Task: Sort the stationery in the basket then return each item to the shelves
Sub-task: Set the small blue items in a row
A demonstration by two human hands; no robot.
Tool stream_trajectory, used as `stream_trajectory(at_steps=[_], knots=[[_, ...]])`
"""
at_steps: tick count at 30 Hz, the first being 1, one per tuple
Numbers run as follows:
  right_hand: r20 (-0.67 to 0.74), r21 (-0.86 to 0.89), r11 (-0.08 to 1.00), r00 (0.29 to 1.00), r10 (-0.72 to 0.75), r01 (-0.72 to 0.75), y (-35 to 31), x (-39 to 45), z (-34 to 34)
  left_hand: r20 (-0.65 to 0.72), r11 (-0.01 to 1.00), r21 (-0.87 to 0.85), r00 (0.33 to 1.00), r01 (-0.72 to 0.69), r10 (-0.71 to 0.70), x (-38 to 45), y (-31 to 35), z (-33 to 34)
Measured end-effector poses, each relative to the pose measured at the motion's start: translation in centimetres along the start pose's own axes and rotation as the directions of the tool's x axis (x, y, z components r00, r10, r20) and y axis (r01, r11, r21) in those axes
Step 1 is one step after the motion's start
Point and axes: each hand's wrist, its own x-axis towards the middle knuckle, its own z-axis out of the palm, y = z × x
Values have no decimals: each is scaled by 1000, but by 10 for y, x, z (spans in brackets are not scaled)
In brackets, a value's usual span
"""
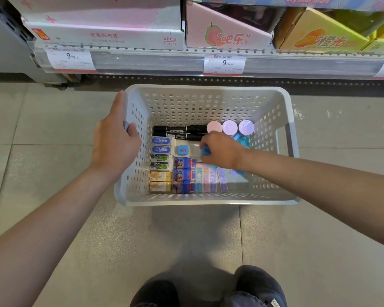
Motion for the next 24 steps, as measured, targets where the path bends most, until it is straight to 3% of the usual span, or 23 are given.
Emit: stream_trajectory(at_steps=[5, 12, 24], knots=[[-112, 58, 998, 993, 27, -21, -2, 16, 18, 3, 1000, 1, 1000, 8, -8, 0, 0, -1], [-96, 42, 997, 993, 72, -69, -4, 25, 29, 5, 1000, 3, 1000, 7, -7, 0, -1, 0], [-132, -18, 1000, 991, -12, 10, -12, 28, 31, 12, 1000, -6, 1000, 4, -4, -1, 1, -1]])
